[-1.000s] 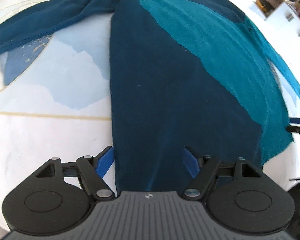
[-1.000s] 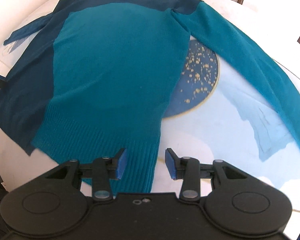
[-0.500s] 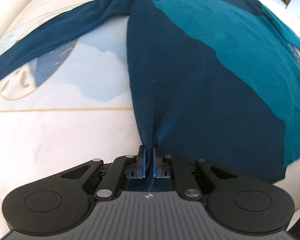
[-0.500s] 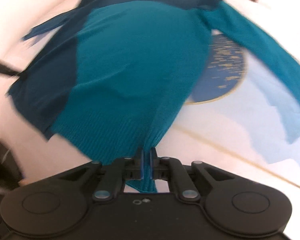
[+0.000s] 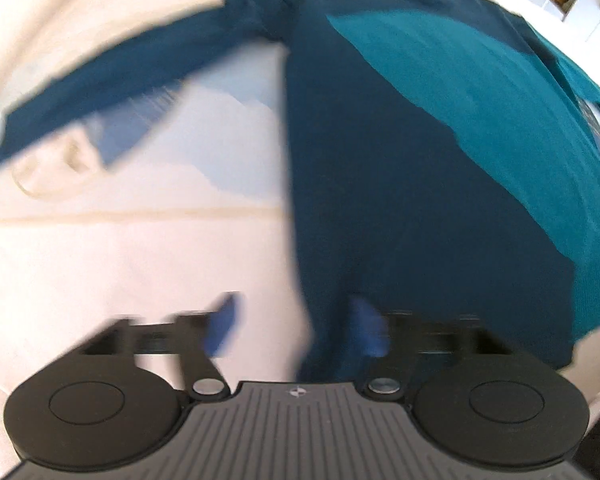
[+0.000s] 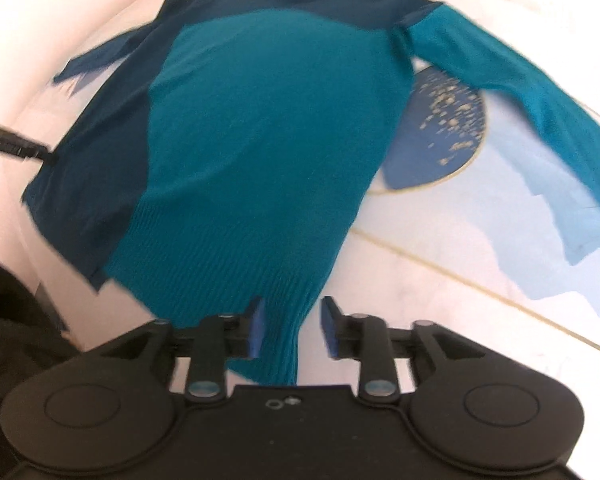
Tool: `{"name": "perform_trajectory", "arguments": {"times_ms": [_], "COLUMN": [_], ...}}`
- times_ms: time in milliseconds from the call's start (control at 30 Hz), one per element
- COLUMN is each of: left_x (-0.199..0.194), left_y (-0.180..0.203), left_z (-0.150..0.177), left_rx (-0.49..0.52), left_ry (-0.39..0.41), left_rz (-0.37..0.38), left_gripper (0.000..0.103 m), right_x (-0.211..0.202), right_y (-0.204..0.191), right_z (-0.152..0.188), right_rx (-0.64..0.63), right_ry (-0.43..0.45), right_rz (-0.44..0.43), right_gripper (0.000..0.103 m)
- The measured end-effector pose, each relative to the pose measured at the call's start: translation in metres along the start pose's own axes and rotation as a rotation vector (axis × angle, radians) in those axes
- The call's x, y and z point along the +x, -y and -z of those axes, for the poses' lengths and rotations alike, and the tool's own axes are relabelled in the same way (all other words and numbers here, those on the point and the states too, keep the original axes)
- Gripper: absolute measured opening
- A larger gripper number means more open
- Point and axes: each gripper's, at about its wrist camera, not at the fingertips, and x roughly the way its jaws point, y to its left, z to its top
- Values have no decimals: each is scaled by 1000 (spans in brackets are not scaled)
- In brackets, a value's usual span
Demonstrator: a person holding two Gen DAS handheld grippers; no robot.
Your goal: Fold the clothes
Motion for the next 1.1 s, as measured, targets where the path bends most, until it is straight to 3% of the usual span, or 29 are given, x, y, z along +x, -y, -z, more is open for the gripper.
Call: {"name": "perform_trajectory", "arguments": {"times_ms": [200, 300, 533, 700, 967, 1000, 1033, 1067, 1100], "left_x": [-6, -6, 18, 38, 67, 68, 68, 67, 65], "left_y": [-89, -150, -259, -292, -299, -298, -297, -297, -295], "left_z": [-43, -66, -109, -127, -137, -136, -136, -136, -137], "left_rx": [-48, -128, -206, -261, -289, -286, -280, -277, -274], "left_ry": [109, 140, 114, 108, 104, 111, 124, 135, 137], "left_rz": [-100, -156, -255, -240, -196, -180, -160, -146, -147], "left_gripper": [78, 78, 78, 78, 78, 71, 52, 40, 14], "right_x": [3, 9, 32, 46, 53, 55, 57, 58, 59], "right_y": [-23, -41, -79, -89, -93, -94, -94, -95, -96], "right_z": [-22, -31, -48, -55, -56, -57, -57, -57, -58], "right_rx": [104, 134, 188, 245, 294, 297, 300, 301, 301], "right_ry": [47, 40, 6, -31, -63, -68, -73, -79, -83], "right_rz": [62, 92, 127, 149, 188, 192, 196, 197, 198], "right_gripper": [103, 103, 103, 103, 103, 103, 103, 103, 103]}}
